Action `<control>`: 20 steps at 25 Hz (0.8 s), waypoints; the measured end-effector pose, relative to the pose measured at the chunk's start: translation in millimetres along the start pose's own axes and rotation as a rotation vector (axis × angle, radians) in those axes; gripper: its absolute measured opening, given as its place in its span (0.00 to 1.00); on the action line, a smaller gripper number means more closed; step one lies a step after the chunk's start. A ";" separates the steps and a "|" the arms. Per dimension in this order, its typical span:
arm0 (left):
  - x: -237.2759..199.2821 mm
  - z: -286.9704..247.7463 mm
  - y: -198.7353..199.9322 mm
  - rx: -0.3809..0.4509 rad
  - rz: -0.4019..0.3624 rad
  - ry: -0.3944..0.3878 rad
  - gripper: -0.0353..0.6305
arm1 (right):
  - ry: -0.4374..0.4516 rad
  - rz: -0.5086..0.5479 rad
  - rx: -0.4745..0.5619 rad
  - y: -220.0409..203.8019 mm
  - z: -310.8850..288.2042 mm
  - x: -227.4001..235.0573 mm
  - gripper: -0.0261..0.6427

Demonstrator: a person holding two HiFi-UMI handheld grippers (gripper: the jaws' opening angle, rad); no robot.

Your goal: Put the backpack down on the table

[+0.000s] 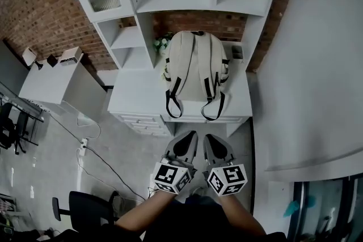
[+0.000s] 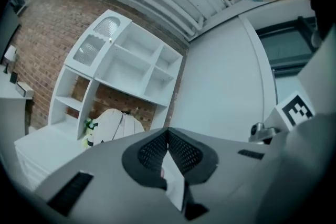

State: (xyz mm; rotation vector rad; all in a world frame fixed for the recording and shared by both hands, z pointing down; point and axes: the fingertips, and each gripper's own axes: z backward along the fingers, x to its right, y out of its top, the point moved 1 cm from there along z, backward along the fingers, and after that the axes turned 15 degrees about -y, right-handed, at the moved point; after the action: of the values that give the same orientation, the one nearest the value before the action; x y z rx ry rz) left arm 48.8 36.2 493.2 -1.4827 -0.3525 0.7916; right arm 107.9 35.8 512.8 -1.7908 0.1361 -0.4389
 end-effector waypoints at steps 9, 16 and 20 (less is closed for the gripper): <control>25.8 58.8 -32.7 -0.075 -0.062 0.098 0.08 | -0.089 0.144 0.044 -29.1 47.4 -25.3 0.08; 46.3 68.1 -35.2 -0.041 -0.097 0.112 0.08 | -0.066 0.227 0.081 -27.4 70.9 -30.1 0.07; 58.5 75.6 -40.7 -0.039 -0.123 0.132 0.08 | -0.061 0.247 0.081 -38.4 83.3 -33.8 0.07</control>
State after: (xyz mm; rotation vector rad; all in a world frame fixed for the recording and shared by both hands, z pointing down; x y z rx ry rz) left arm 50.8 135.1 524.9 -1.5259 -0.3581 0.5887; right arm 101.8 132.5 525.0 -1.6798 0.2892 -0.2105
